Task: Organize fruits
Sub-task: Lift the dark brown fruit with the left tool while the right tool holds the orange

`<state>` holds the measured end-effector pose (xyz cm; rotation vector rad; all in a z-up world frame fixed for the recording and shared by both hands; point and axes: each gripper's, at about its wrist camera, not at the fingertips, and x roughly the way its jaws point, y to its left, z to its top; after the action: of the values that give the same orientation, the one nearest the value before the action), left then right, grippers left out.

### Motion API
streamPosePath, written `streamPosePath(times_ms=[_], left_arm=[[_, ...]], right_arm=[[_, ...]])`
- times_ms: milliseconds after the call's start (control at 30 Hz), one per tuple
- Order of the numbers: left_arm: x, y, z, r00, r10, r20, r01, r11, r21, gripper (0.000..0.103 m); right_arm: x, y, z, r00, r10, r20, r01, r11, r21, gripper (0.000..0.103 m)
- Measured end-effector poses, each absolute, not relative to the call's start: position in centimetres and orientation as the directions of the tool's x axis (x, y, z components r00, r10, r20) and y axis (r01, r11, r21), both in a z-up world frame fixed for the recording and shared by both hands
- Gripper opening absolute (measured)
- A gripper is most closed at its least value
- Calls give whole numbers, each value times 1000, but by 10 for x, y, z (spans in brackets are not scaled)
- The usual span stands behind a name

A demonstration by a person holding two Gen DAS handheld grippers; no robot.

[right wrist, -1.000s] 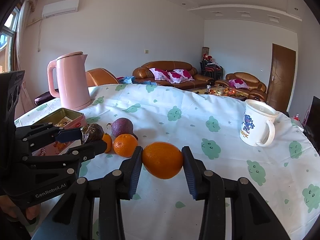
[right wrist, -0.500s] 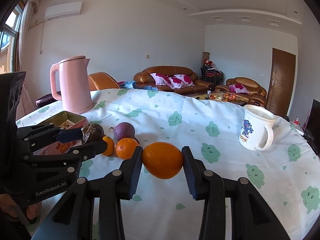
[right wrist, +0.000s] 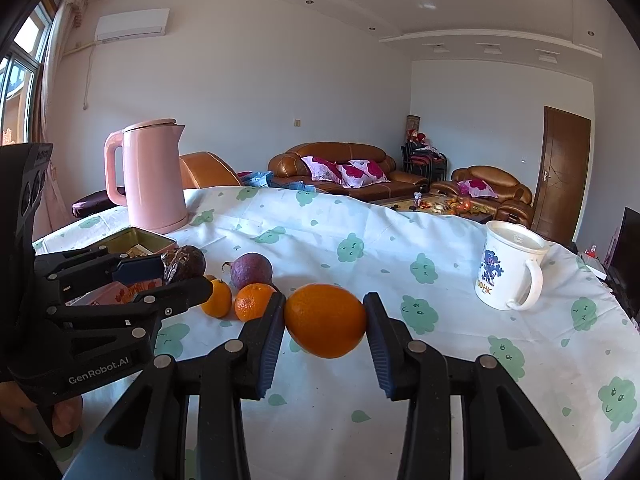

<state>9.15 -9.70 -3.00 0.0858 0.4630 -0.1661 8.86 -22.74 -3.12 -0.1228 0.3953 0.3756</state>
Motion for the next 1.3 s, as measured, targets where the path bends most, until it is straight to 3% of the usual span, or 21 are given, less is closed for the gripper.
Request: streamPosePath(times_ms=[800, 1300], left_arm=[[79, -95, -25, 914, -113, -390, 149, 987, 61, 40], [69, -77, -18, 919, -98, -383, 124, 991, 42, 40]], right_arm=[[79, -230, -29, 872, 347, -345, -386, 921, -49, 42], [80, -210, -23, 856, 371, -359, -416, 908, -53, 42]])
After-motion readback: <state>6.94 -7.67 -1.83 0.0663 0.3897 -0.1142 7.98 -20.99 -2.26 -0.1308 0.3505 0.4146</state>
